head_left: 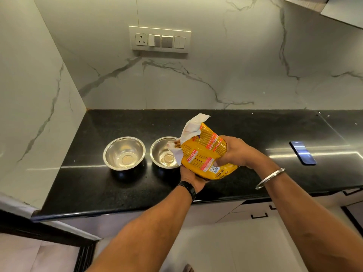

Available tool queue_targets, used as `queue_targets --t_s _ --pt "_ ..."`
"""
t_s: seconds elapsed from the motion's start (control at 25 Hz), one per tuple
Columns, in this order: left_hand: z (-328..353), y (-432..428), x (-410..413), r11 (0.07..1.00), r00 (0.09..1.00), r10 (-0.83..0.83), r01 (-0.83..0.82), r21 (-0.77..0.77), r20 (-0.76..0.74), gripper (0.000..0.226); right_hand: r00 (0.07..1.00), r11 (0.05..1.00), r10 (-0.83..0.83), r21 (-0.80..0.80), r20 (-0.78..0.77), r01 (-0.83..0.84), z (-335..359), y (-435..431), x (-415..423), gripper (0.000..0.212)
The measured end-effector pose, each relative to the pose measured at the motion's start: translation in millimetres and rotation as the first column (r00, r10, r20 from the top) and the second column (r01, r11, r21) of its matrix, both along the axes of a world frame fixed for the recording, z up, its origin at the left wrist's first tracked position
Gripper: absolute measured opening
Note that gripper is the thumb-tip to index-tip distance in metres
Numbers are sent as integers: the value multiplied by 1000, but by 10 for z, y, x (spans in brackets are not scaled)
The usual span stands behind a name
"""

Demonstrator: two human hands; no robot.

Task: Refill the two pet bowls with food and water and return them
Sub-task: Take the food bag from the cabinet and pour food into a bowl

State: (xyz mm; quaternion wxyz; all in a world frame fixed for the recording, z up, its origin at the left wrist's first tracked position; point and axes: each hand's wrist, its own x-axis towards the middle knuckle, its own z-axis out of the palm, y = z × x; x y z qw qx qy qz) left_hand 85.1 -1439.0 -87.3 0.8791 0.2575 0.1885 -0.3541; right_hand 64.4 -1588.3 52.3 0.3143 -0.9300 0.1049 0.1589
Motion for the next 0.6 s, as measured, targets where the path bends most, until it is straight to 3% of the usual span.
queue_targets --t_s 0.32,0.6 --pt "-51 -24 -20 993 997 -6 15 115 -82 80 997 995 24 -90 -75 -31 81 151 161 66" --pt "-34 -16 -36 989 991 -45 62 131 -129 86 984 978 50 -190 -172 -83 146 268 285 77"
